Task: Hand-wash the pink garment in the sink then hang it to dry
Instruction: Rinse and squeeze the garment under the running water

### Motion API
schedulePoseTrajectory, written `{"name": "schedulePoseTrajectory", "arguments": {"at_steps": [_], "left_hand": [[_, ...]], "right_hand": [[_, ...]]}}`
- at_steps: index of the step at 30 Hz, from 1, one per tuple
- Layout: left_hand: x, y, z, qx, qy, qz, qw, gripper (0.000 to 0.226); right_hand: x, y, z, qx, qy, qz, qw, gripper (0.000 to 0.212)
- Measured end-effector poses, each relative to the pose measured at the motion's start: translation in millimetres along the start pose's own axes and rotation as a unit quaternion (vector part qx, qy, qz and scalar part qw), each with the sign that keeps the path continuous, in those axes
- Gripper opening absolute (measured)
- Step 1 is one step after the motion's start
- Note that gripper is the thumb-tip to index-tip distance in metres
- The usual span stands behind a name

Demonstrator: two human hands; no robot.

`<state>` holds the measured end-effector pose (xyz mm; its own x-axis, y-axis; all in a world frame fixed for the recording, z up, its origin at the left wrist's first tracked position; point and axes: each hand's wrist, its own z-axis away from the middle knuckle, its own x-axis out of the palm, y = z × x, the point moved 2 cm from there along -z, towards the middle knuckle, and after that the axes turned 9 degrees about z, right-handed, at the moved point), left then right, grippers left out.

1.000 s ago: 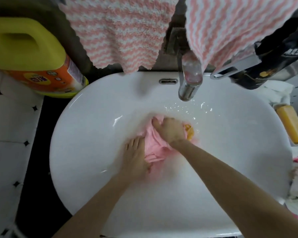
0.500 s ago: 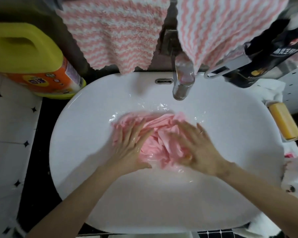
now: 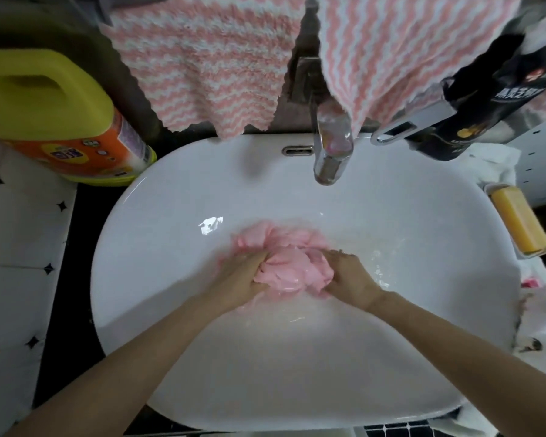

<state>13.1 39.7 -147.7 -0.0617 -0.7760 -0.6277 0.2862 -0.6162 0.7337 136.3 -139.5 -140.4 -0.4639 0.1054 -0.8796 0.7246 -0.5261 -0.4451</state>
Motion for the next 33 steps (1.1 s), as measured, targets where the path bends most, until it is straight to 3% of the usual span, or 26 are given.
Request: {"name": "schedulePoseTrajectory", "arguments": {"at_steps": [1,3,6,7,8,9,11,13,14,15,17,18,20,22,25,27,30,33], "left_hand": [[-5.7,7.5,0.0,-0.067,-0.022,0.102,0.992,0.066],[-14.9,18.6,-1.1,-0.160,-0.008,0.275,0.948,0.073],[-23.7,24.9,-2.8,-0.240,-0.026,0.398,0.885,0.084],[-22.6,23.2,-1.7,-0.279,-0.053,0.430,0.857,0.074],[-21.7,19.4,-1.2,-0.310,-0.051,0.464,0.828,0.049],[-22.9,19.0,-0.4,-0.334,-0.036,0.457,0.824,0.023],[-19.3,15.5,-1.9,-0.318,0.005,0.306,0.898,0.037],[-10.7,15.0,-0.8,-0.239,0.067,0.095,0.964,0.070],[-2.2,13.4,0.4,-0.193,0.085,-0.003,0.977,0.090],[6.4,15.6,3.2,-0.160,0.067,-0.079,0.982,0.105],[25.3,14.5,8.3,-0.134,0.005,-0.160,0.978,0.117],[33.3,12.5,9.7,-0.117,0.007,-0.190,0.975,0.121],[40.7,9.0,9.8,-0.084,0.025,-0.219,0.972,0.127],[39.0,4.1,9.0,-0.073,0.035,-0.207,0.975,0.127],[31.5,-3.8,7.9,-0.050,0.078,-0.126,0.988,0.120],[31.3,-10.5,8.3,-0.048,0.114,-0.052,0.991,0.111],[34.2,-14.7,3.6,-0.074,0.125,-0.039,0.989,0.085],[37.0,-14.2,1.9,-0.062,0.145,-0.061,0.986,0.061]], "right_hand": [[-10.1,-0.8,-1.6,0.067,-0.053,-0.074,0.994,0.034],[-19.4,2.9,-2.1,0.159,-0.161,-0.283,0.932,0.035],[-32.1,8.4,-8.5,0.240,-0.200,-0.418,0.853,0.031],[-33.9,12.5,-10.0,0.265,-0.213,-0.426,0.839,0.028],[-34.3,16.4,-10.6,0.288,-0.232,-0.403,0.837,0.026],[-33.4,20.7,-11.2,0.308,-0.243,-0.353,0.850,0.031],[-33.1,27.6,-12.3,0.352,-0.199,-0.180,0.897,0.046],[-36.2,26.3,-9.5,0.367,-0.044,0.043,0.928,0.055],[-34.9,20.7,-7.9,0.351,0.024,0.076,0.933,0.059],[-30.9,14.4,-6.7,0.353,0.057,0.033,0.933,0.064],[-14.0,-0.8,-9.3,0.384,0.036,-0.090,0.918,0.078],[-0.1,-10.4,-12.3,0.386,0.020,-0.080,0.919,0.086],[22.7,-27.2,-18.2,0.358,0.033,0.009,0.933,0.094],[29.4,-29.8,-25.5,0.335,0.083,0.045,0.937,0.079],[25.0,-12.9,-29.4,0.325,0.150,-0.107,0.927,0.047],[18.0,-16.4,-22.1,0.278,0.184,-0.208,0.920,0.037],[24.6,-50.5,-7.2,0.099,0.208,-0.059,0.971,0.042],[48.1,-67.5,-16.1,0.099,0.166,0.065,0.979,0.046]]}}
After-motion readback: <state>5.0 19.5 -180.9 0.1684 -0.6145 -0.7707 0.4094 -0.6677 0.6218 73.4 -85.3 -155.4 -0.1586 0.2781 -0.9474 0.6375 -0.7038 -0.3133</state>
